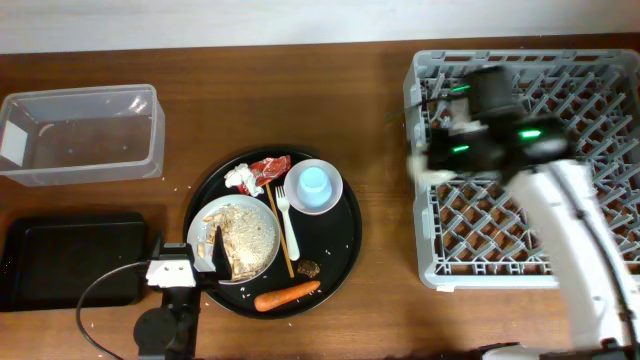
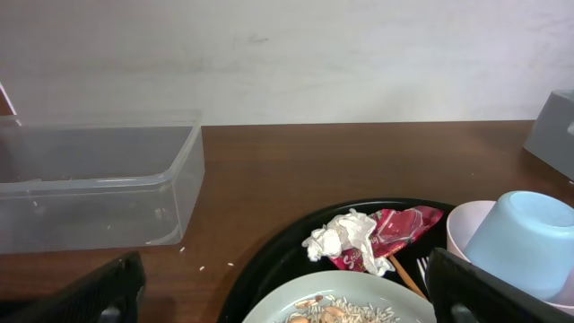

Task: Sort waste into correct bins and load items into the dishwasher rack
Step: 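Grasp the white cup with the right gripper and carry it to the rack, then place the white cup in the rack's right side and release, then reach the right gripper to the blue cup on the saucer and grasp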

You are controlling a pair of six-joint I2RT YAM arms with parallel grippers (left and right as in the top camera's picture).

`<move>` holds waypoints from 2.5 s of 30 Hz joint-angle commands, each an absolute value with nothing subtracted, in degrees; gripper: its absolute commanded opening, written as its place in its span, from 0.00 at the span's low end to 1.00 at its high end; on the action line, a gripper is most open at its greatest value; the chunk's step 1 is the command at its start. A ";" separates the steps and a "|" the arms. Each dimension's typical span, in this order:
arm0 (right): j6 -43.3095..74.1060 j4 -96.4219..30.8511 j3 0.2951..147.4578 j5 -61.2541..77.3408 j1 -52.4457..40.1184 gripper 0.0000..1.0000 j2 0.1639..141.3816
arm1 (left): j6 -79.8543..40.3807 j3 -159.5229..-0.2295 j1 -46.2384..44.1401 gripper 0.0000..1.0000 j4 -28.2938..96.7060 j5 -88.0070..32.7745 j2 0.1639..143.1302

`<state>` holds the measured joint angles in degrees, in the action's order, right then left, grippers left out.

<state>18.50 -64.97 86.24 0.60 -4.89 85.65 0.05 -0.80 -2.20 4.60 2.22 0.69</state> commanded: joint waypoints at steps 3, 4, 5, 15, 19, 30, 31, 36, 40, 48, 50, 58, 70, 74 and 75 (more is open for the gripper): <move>17.52 -61.36 87.50 0.89 18.35 0.66 84.88 | 0.91 -0.51 -2.50 0.99 4.62 2.61 0.40; 18.37 -59.70 87.50 0.86 22.46 0.66 85.54 | 0.91 -0.51 -2.50 0.99 4.62 2.61 0.38; 18.48 -58.04 87.50 0.84 26.70 0.66 86.63 | 0.91 -0.51 -2.50 0.99 4.62 2.61 0.38; 18.20 -56.71 87.50 -0.73 39.46 0.71 98.98 | 0.91 -0.51 -2.50 0.99 4.62 2.61 0.40; 18.24 -56.80 87.53 -0.60 39.40 0.93 98.98 | 0.91 -0.51 -2.50 0.99 4.62 2.61 0.38; 8.27 -64.53 98.54 31.66 11.92 0.98 89.30 | 0.91 -0.51 -2.50 0.99 4.62 2.61 0.40; 7.27 -64.40 98.52 29.26 4.05 0.99 90.13 | 0.91 -0.51 -2.50 0.99 4.62 2.61 0.38; 13.69 -59.00 98.52 6.11 -24.84 0.99 100.20 | 0.91 -0.51 -2.50 0.99 4.62 2.61 0.38; 19.18 -54.15 98.52 -2.22 -34.59 0.99 110.08 | 0.91 -0.51 -2.50 0.99 4.62 2.61 0.38; 21.69 -51.94 98.52 -2.15 -36.45 0.98 119.33 | 0.91 -0.51 -2.50 0.99 4.62 2.61 0.40; 22.92 -51.90 98.30 -2.20 -36.49 0.97 119.59 | 0.91 -0.51 -2.50 0.99 4.62 2.61 0.40; 23.05 -50.30 97.01 -2.20 -37.89 0.94 119.81 | 0.91 -0.51 -2.50 0.99 4.62 2.61 0.38; 23.03 -50.76 98.00 -3.70 -37.87 0.78 121.82 | 0.91 -0.51 -2.50 0.99 4.62 2.61 0.38; 23.05 -53.78 101.01 -3.68 -37.87 0.76 121.75 | 0.91 -0.51 -2.50 0.99 4.62 2.61 0.40; 23.05 -54.65 101.82 -3.68 -37.87 0.75 121.73 | 0.91 -0.51 -2.50 0.99 4.62 2.61 0.38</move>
<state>22.52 -53.32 98.94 -2.59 -37.50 122.06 0.03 -0.80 -2.20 4.58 2.20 0.69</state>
